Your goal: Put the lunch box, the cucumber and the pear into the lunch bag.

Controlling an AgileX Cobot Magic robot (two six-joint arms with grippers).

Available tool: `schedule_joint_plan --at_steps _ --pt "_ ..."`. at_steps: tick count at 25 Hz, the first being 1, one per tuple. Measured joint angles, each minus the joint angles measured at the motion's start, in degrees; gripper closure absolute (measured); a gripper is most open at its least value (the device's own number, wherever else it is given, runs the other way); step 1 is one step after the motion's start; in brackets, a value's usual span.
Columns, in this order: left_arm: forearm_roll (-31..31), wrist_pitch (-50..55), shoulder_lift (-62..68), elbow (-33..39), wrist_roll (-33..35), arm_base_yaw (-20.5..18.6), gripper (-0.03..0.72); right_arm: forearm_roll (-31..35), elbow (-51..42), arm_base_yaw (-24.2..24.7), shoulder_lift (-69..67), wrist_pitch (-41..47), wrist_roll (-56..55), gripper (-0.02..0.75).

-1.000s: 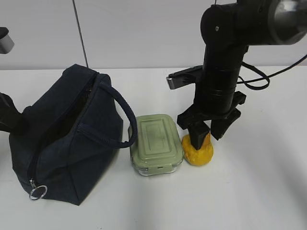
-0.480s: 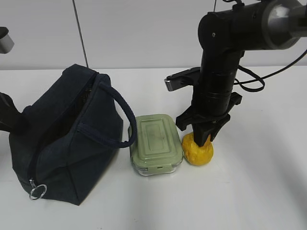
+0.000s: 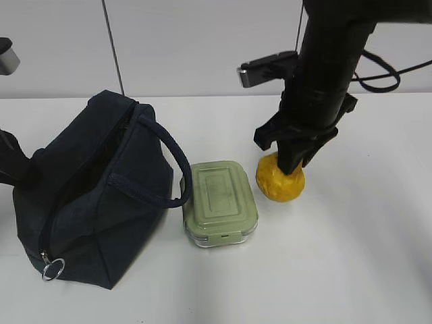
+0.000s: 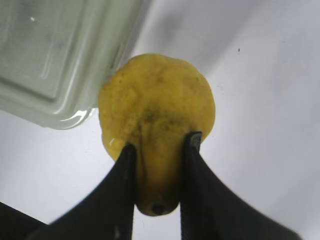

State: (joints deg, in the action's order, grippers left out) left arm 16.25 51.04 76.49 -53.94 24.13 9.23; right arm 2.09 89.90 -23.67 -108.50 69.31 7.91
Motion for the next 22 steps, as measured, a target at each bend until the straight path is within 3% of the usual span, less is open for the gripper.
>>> schedule_joint_plan --at_steps 11,17,22 --pt "0.0 0.0 0.0 0.0 0.0 0.0 0.686 4.0 11.4 -3.6 5.1 1.5 0.7 0.573" --pt "0.0 0.0 0.0 0.0 0.0 0.0 0.686 14.9 15.4 -4.6 5.1 2.0 6.3 0.573" --pt "0.0 0.0 0.0 0.0 0.0 0.0 0.686 21.4 15.9 -8.0 5.1 -0.6 11.4 0.574"
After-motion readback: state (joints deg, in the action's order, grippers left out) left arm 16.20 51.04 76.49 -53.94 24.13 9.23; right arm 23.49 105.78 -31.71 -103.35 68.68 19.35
